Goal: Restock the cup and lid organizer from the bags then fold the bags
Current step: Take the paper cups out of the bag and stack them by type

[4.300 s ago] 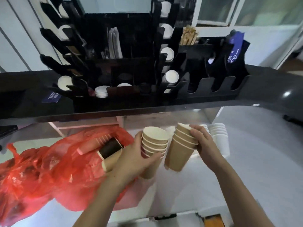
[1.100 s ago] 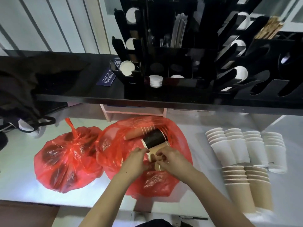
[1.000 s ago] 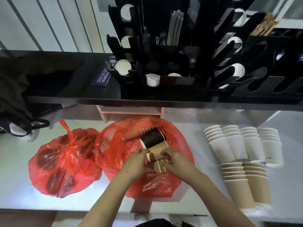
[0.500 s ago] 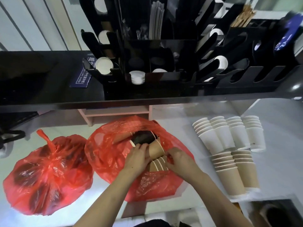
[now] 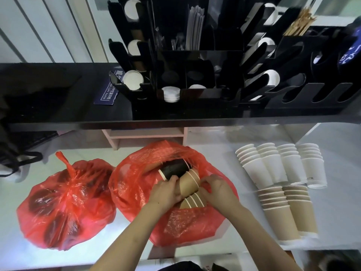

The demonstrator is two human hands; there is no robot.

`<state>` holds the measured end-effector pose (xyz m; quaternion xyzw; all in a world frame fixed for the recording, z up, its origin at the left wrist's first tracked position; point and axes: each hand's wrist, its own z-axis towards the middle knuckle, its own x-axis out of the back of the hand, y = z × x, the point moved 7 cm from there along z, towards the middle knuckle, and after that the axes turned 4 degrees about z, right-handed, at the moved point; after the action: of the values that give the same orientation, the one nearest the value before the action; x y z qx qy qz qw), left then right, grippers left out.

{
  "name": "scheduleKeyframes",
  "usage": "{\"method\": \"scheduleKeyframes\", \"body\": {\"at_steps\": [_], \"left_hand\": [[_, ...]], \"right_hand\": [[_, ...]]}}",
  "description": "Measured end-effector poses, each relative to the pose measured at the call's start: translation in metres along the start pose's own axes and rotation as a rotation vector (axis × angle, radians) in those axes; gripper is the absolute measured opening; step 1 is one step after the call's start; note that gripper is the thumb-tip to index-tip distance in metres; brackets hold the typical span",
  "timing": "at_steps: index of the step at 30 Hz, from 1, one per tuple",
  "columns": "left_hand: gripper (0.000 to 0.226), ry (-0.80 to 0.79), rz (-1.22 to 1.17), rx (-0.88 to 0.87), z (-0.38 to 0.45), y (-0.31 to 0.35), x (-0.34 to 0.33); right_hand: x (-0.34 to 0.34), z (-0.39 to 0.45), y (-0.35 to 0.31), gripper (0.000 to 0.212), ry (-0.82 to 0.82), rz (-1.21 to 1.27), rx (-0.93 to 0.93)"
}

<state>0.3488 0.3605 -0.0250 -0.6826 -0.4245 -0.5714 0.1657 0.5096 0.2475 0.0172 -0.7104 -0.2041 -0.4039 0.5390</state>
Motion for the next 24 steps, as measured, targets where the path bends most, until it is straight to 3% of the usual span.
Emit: {"method": "scheduleKeyframes", "body": {"at_steps": [3, 5, 8, 17, 24], "left_hand": [[0.051, 0.016, -0.111, 0.028, -0.006, -0.006, 0.002], [0.036, 0.109, -0.176, 0.059, -0.007, -0.012, 0.009], [0.032, 0.239, -0.182, 0.08, -0.004, -0.018, 0.023], [0.068, 0.078, -0.209, 0.136, 0.03, -0.026, 0.022], [0.083, 0.002, -0.302, 0.175, 0.048, -0.032, 0.014]], "right_hand": [[-0.009, 0.005, -0.017, 0.025, -0.029, 0.094, 0.044], [-0.017, 0.006, -0.021, 0.03, -0.069, 0.114, 0.02], [-0.018, 0.009, -0.018, 0.036, -0.042, 0.045, 0.022], [0.0, 0.018, -0.004, 0.048, 0.087, -0.014, -0.073], [0.004, 0.022, -0.002, 0.054, 0.045, -0.106, -0.122]]}}
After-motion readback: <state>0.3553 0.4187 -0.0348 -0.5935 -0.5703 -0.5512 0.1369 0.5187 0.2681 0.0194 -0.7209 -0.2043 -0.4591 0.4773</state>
